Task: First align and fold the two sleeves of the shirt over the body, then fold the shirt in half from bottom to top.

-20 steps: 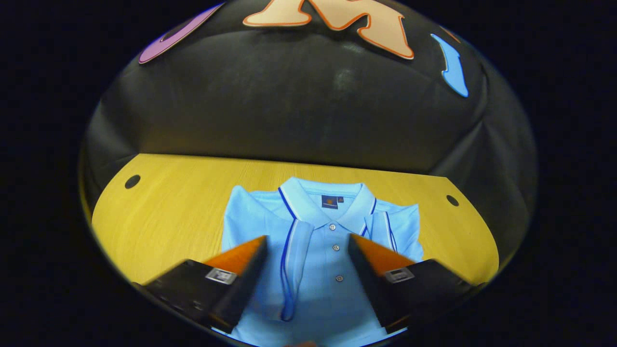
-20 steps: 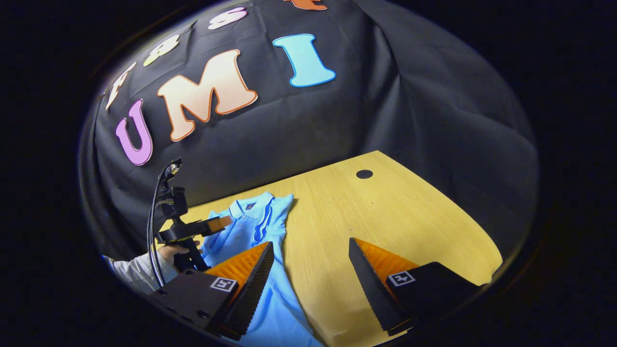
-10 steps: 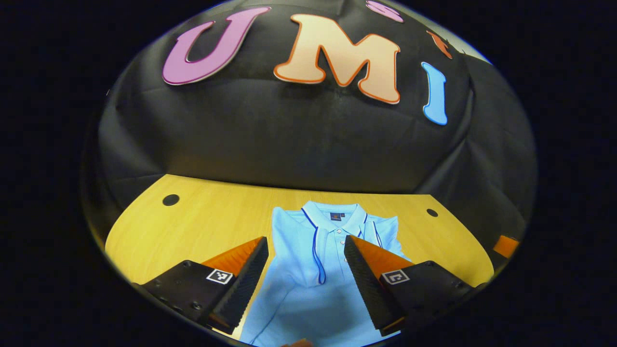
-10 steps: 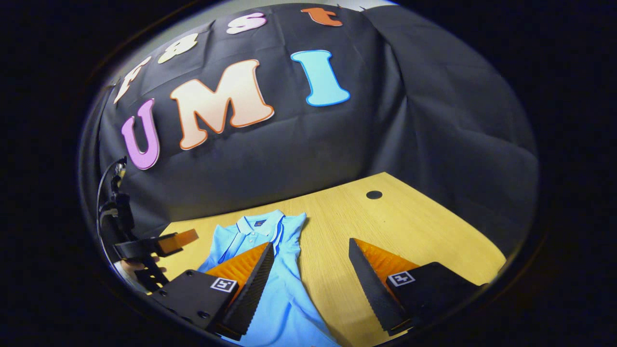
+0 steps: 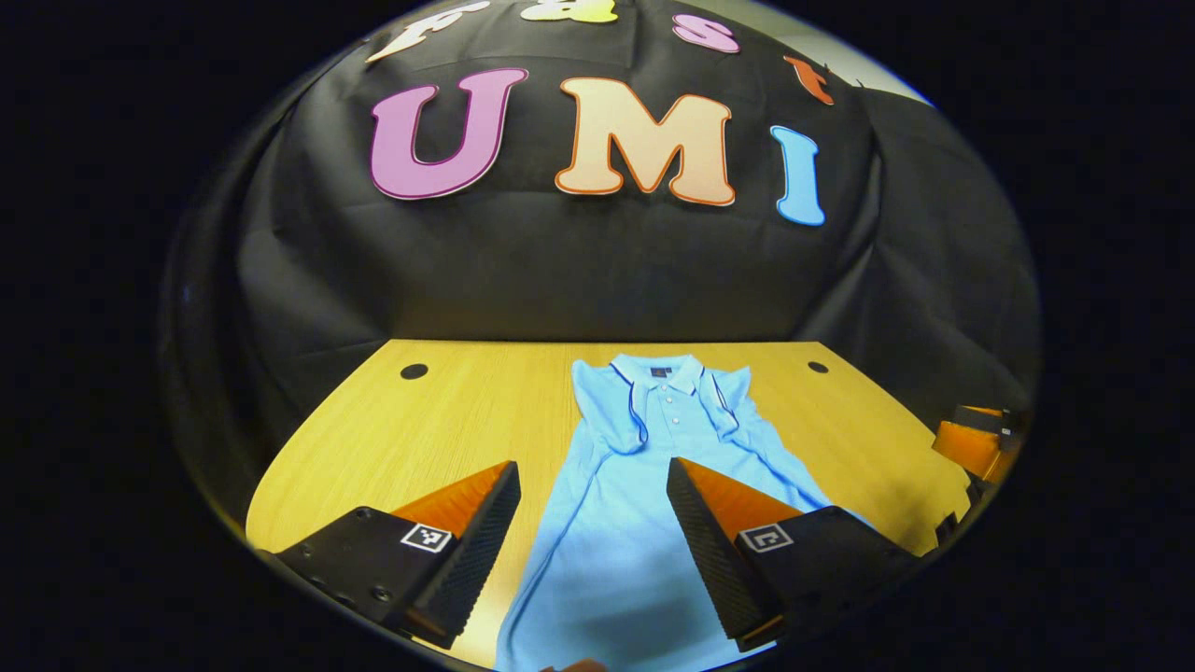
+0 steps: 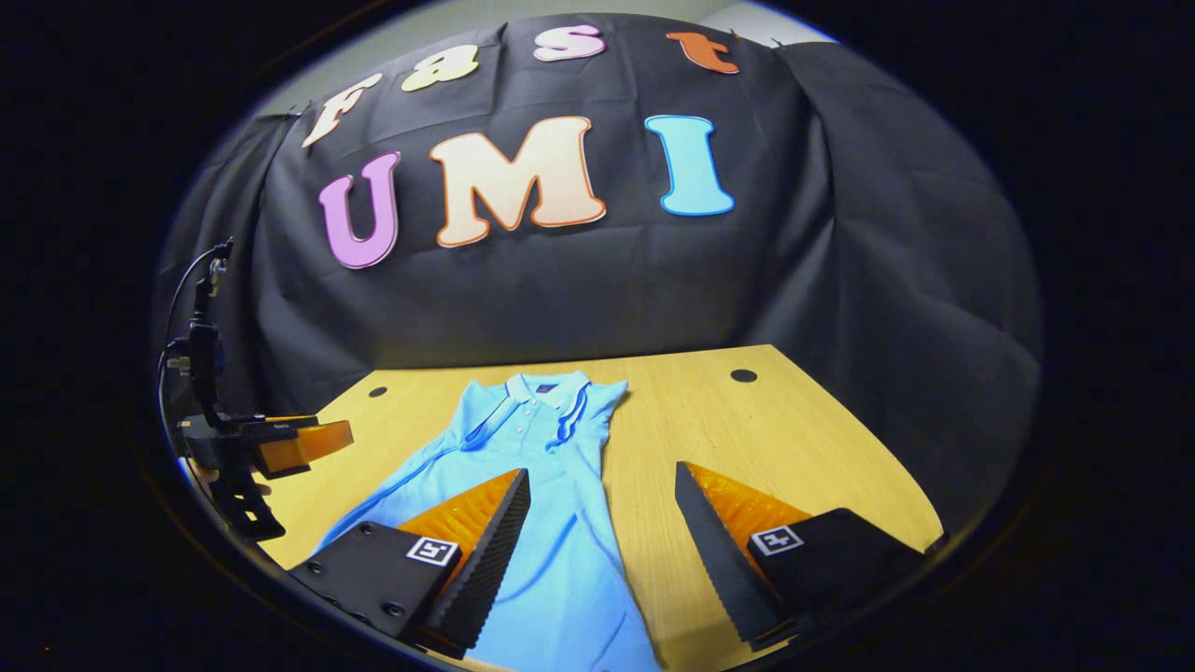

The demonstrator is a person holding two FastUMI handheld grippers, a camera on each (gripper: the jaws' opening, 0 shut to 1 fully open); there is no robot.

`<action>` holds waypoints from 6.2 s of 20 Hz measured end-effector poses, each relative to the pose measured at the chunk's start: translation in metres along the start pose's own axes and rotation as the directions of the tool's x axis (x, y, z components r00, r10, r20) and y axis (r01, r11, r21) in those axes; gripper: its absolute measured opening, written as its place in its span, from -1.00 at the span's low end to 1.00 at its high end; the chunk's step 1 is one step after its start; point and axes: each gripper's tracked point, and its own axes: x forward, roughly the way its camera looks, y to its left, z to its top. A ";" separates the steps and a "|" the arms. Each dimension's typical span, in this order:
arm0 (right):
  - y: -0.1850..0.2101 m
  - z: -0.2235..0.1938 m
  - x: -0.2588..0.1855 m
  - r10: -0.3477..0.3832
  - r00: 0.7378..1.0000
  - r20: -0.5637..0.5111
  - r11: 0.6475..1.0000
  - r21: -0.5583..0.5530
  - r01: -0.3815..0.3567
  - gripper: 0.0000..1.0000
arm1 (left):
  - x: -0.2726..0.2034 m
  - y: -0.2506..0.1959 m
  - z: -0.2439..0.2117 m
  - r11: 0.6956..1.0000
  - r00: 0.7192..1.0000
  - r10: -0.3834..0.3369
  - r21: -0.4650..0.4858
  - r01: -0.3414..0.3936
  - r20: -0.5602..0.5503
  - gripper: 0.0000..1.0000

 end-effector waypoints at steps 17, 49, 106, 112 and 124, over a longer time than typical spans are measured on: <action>-0.005 -0.135 -0.069 -0.031 0.977 -0.213 0.998 -0.059 0.019 0.96 | -0.083 0.019 -0.158 0.998 0.966 0.032 0.065 -0.015 -0.256 0.91; 0.021 -0.211 -0.076 0.039 0.911 -0.411 0.999 -0.011 -0.048 -0.95 | -0.092 -0.009 -0.205 0.997 0.937 0.077 0.019 -0.075 -0.341 -1.00; 0.000 0.036 0.351 -0.162 0.985 -0.060 0.986 0.030 0.164 -0.96 | 0.312 0.034 0.046 0.991 0.986 -0.052 -0.126 0.032 -0.161 -1.00; -0.016 0.020 0.366 -0.242 0.966 -0.087 0.969 0.021 0.245 -0.22 | 0.331 0.034 0.030 0.995 0.984 -0.042 -0.092 0.027 -0.172 -0.98; 0.015 0.138 0.222 -0.169 0.963 0.209 0.982 -0.053 0.183 1.00 | 0.200 0.029 0.151 0.996 0.987 0.045 -0.077 -0.034 0.155 0.92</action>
